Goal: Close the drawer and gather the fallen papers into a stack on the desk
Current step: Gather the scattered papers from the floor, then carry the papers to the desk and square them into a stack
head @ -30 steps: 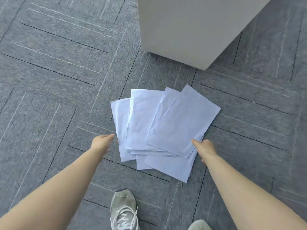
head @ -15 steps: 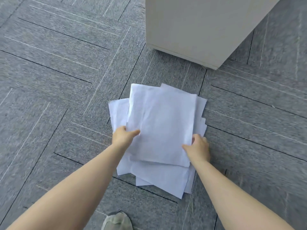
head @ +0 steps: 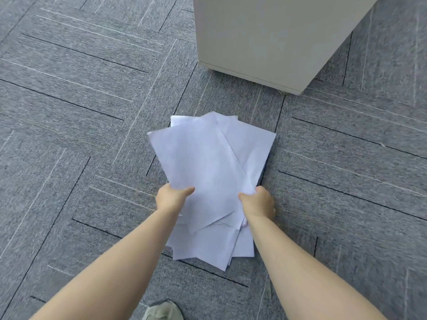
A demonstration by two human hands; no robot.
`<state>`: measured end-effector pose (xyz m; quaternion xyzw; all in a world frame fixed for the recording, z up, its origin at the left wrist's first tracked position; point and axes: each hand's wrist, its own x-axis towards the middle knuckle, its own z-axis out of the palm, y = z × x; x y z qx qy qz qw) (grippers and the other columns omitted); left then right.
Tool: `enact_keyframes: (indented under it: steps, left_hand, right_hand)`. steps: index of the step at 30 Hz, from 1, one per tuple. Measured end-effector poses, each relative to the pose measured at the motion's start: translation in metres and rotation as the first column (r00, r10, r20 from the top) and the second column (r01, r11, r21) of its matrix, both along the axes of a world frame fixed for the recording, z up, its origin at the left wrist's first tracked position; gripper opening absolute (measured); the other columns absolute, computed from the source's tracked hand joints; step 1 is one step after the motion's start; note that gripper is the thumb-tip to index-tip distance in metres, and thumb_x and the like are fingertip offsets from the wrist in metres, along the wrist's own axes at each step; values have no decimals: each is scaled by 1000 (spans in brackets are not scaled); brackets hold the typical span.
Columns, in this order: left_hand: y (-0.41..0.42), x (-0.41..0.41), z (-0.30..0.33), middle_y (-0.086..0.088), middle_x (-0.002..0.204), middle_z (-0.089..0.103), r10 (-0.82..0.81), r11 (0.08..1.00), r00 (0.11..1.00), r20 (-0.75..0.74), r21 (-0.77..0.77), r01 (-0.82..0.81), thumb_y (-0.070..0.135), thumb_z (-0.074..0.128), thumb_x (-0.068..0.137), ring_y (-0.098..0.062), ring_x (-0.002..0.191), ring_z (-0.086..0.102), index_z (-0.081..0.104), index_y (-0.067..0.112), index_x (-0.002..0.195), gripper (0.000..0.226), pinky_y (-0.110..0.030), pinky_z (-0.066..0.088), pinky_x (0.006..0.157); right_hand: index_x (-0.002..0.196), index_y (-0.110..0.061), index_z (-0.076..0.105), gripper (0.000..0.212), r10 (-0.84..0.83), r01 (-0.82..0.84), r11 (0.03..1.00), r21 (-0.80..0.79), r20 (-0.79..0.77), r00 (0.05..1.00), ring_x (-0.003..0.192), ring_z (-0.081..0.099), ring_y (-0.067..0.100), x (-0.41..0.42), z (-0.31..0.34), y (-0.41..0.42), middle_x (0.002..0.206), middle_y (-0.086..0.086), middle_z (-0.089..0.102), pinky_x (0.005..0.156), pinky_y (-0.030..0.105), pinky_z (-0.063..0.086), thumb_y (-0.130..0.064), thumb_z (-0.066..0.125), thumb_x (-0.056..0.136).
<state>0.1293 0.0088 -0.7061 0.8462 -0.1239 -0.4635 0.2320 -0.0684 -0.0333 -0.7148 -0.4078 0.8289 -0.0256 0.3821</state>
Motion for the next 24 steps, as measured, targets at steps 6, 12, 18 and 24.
enact_keyframes:
  steps: [6,12,18,24]
  left_hand:
    - [3,-1,21,-5,77,71,-106,981,982,-154,-177,78,5,64,58,-23,73,65,65,16,77,22,-33,55,69]
    - [-3,31,150,-7,73,70,-48,954,988,-146,-301,2,7,68,54,-20,64,63,69,9,80,25,-34,55,68]
    - [-17,59,365,11,55,71,17,916,987,-162,-393,-81,-7,75,67,-5,51,66,69,11,71,20,-27,54,57]
    - [-72,70,599,4,65,70,28,828,990,-142,-552,-103,3,81,62,-14,63,63,70,8,74,17,-31,49,67]
  right_hand:
    - [65,-18,61,7,11,-9,1000,-8,283,959,86,68,35,-6,16,0,92,13,71,66,37,52,-15,64,71]
    - [93,-18,67,28,-85,66,996,54,668,739,88,69,26,2,131,-7,102,10,73,77,36,57,7,60,83]
    - [110,-10,68,37,19,21,999,-43,766,642,96,72,23,26,343,-44,106,8,76,85,38,55,-7,77,74]
    - [82,-5,70,8,155,49,968,-245,744,650,70,72,10,41,610,-109,75,-1,75,66,17,49,-6,75,76]
